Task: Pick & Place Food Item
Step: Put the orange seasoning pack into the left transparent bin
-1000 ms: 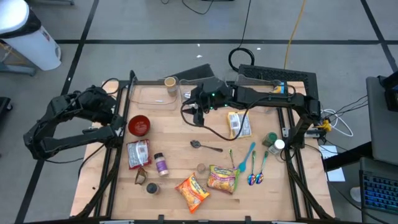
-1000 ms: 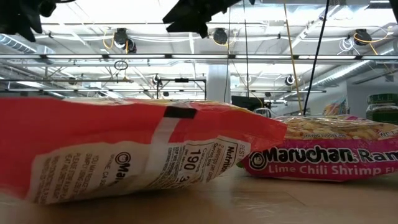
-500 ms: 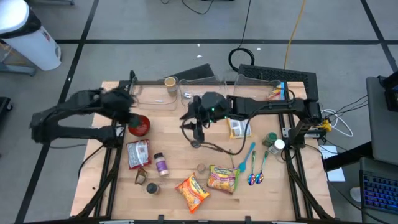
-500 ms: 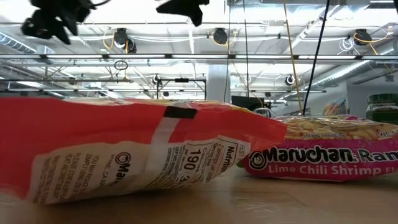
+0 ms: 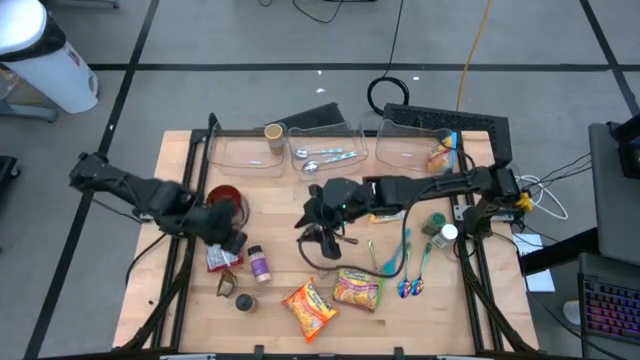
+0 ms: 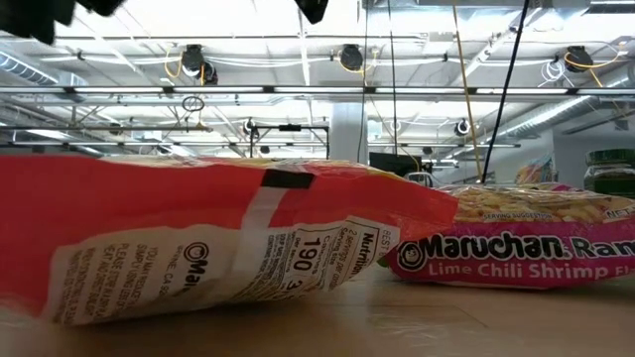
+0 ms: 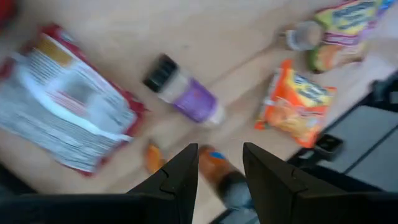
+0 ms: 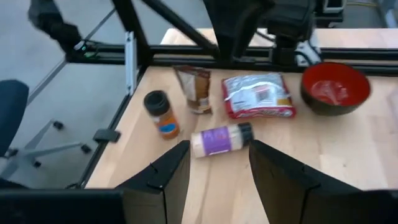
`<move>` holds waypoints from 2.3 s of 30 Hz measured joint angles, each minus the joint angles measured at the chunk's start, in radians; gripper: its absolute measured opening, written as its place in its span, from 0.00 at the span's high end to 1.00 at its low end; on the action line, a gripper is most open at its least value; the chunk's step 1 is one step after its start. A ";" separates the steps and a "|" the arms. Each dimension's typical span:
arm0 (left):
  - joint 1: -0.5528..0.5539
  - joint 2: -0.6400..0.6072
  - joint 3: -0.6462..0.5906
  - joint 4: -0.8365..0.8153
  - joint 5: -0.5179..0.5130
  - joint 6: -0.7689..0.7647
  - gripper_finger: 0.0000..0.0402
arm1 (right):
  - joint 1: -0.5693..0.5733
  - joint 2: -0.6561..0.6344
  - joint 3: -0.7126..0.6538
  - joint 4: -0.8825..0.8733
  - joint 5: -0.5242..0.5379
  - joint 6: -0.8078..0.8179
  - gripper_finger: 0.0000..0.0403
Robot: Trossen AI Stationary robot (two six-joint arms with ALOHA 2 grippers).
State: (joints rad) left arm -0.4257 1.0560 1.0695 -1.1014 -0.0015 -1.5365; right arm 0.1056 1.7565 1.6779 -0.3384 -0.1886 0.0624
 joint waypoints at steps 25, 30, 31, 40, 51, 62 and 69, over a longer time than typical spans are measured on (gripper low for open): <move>-0.368 0.261 0.000 -0.014 -0.050 -0.590 0.67 | 0.034 0.000 0.000 -0.041 0.000 -0.025 0.60; -0.368 0.278 0.000 -0.056 -0.051 -0.609 0.67 | 0.034 0.000 0.000 -0.041 0.000 -0.023 0.60; -0.368 0.279 0.000 -0.063 -0.050 -0.619 0.67 | 0.034 0.000 0.000 -0.041 0.000 -0.023 0.60; -0.359 0.278 0.000 -0.054 -0.006 -0.626 0.67 | 0.034 0.000 0.000 -0.063 0.000 -0.022 0.60; -0.338 0.268 0.067 -0.104 -0.090 -0.632 0.67 | 0.034 0.000 0.000 -0.063 0.000 -0.052 0.60; -0.301 0.267 0.269 -0.365 0.011 -0.702 0.67 | 0.034 0.000 0.000 -0.068 0.000 -0.078 0.60; -0.327 0.268 0.272 -0.363 0.044 -0.854 0.67 | 0.034 0.000 0.000 -0.115 0.000 -0.079 0.60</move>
State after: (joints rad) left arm -0.7532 1.3235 1.3412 -1.4640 0.0422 -2.3909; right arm 0.1394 1.7561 1.6775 -0.4532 -0.1886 -0.0161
